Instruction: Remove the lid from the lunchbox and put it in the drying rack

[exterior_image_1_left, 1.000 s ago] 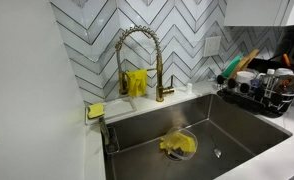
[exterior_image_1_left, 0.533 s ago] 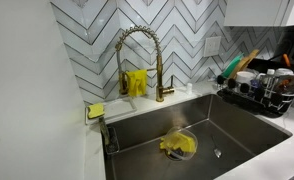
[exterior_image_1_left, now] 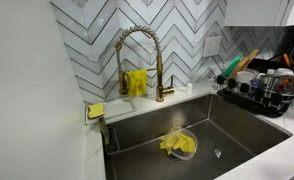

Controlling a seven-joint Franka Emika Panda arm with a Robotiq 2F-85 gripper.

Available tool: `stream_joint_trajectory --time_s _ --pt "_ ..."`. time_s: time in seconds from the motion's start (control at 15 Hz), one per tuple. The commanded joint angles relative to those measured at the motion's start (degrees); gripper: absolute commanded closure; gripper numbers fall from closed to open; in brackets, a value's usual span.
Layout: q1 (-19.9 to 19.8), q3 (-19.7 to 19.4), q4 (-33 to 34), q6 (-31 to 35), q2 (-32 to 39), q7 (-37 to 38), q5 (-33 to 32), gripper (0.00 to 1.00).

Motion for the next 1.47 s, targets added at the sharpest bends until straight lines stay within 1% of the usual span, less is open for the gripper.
stream_joint_trajectory --time_s 0.0,0.33,0.47,0.67,0.87,0.93,1.0,1.13,1.27,1.33,1.4 --pt "0.25 -0.93 0.26 -2.51 -1.67 4.28 2.02 0.99" --pt "0.32 -0.74 -0.15 -0.69 0.71 6.47 8.47 0.99" --pt "0.3 -0.77 0.38 -1.4 1.69 8.16 10.47 0.99" --pt "1.21 -1.45 0.08 -1.62 1.39 16.01 10.03 0.99" --pt "2.27 -2.28 -0.64 -4.9 -0.98 26.85 7.22 0.99" --pt "2.37 -2.37 -1.26 -6.38 -2.03 28.47 7.15 0.99" --pt "1.98 -2.02 0.77 -4.3 0.8 23.79 8.76 0.97" --pt "2.32 -2.36 0.74 -5.82 -0.35 26.64 8.53 0.97" --pt "2.37 -2.46 0.71 -5.93 -0.75 27.34 8.45 0.97" --pt "2.37 -2.48 0.65 -5.93 -0.73 27.44 8.44 0.99" --pt "2.88 -2.74 -0.2 -5.0 -1.47 30.26 7.85 0.99"
